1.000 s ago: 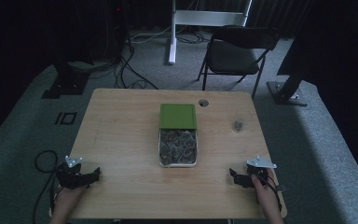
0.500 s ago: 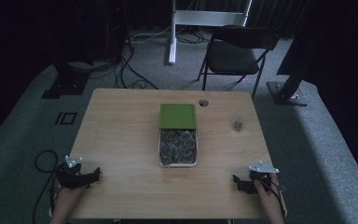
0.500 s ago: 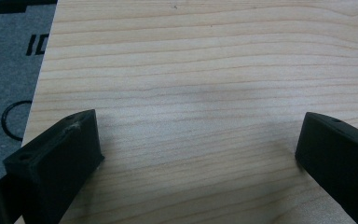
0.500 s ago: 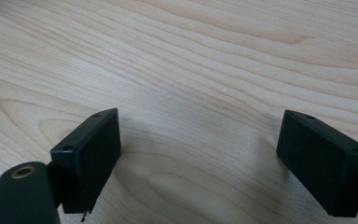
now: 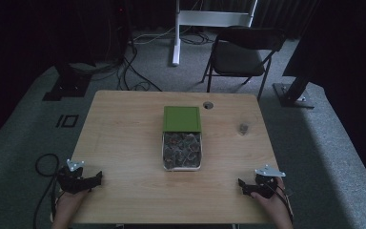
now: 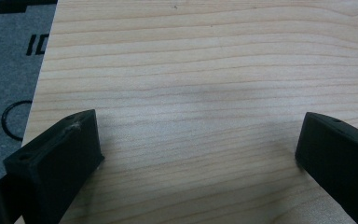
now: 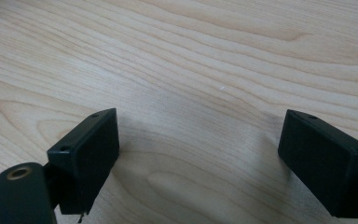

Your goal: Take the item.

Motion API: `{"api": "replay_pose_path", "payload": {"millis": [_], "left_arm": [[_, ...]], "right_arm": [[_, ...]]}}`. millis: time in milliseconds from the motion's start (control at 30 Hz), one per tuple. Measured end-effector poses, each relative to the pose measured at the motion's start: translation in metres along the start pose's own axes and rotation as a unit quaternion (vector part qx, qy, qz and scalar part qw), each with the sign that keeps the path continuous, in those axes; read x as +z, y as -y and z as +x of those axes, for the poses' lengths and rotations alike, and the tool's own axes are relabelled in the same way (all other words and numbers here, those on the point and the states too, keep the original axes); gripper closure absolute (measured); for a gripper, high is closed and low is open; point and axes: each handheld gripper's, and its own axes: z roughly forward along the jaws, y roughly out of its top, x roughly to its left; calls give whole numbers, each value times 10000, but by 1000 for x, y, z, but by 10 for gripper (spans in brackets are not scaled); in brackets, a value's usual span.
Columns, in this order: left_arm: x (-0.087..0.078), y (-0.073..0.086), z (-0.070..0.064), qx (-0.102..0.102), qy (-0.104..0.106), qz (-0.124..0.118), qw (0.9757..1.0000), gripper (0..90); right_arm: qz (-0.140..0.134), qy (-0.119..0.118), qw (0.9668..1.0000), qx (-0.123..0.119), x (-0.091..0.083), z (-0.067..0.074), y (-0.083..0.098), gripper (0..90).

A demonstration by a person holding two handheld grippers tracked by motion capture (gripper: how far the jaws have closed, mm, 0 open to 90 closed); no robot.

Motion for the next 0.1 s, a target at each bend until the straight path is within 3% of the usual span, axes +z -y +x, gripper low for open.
{"api": "replay_pose_path", "payload": {"millis": [100], "left_arm": [[0,0,0,0,1,0,10000,5]], "right_arm": [[0,14,10000,17,0,0,0,124]]}}
